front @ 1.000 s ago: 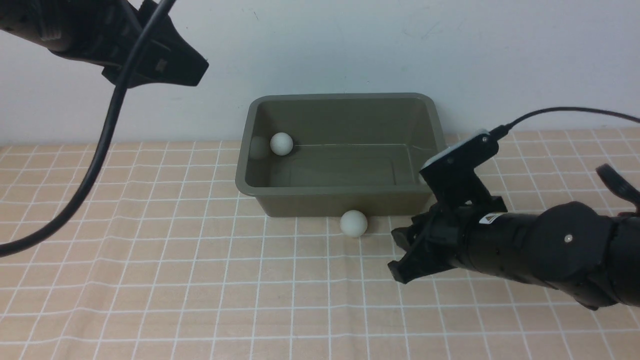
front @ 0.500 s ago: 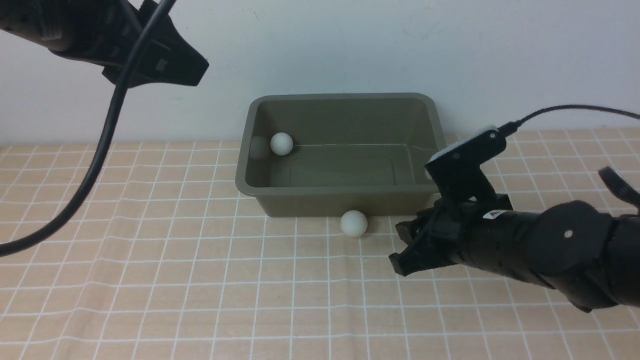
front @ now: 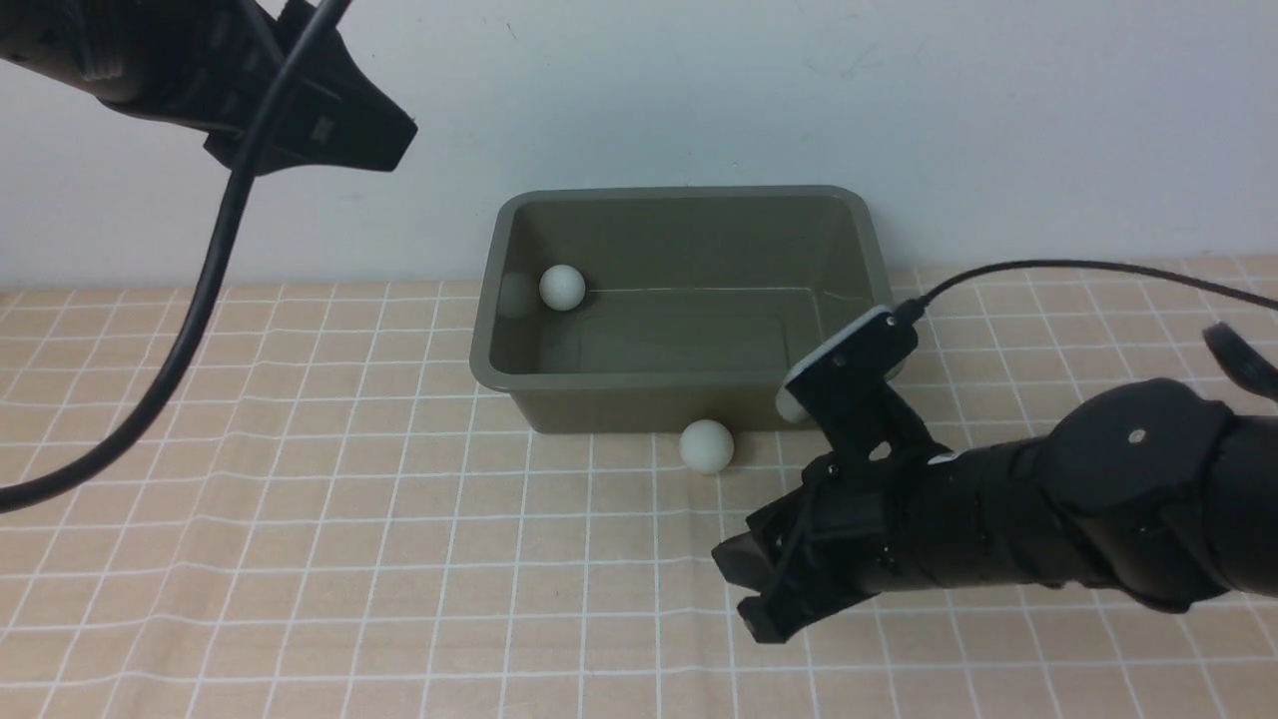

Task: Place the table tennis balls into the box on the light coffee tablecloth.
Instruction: 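Reach for and grasp a ping pong ball on the table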

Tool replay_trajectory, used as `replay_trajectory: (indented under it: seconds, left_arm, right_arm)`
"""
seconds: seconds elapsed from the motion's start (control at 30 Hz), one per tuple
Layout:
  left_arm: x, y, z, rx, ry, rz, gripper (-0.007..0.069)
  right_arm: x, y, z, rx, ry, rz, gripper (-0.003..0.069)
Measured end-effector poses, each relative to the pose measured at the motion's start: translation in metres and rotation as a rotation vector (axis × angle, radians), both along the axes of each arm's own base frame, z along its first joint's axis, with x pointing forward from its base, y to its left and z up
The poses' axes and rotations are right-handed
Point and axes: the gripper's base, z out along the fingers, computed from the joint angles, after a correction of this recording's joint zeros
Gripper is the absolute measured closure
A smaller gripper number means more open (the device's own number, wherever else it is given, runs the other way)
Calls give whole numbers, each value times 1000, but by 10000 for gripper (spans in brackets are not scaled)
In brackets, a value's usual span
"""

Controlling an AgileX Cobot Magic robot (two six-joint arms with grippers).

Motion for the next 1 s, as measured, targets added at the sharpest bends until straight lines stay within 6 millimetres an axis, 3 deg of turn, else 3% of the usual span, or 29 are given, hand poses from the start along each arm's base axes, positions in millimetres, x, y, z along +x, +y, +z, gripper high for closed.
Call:
replay_trajectory:
  seconds: [0.23,0.53,0.7,0.83,1.0]
  left_arm:
    - [0,0,0,0,0,0,274]
    - [0,0,0,0,0,0,274]
    - [0,0,0,0,0,0,274]
    - [0,0,0,0,0,0,274]
    - [0,0,0,0,-1,0,274]
  right_arm:
    - [6,-8,-2,-238,-222,183,410]
    - [24,-24,3,-319,-360,101,410]
    - [46,-54,9,-144,-274,-308,410]
    - [48,-59,9,100,-82,-625,410]
    - [48,-57,9,213,24,-728,410]
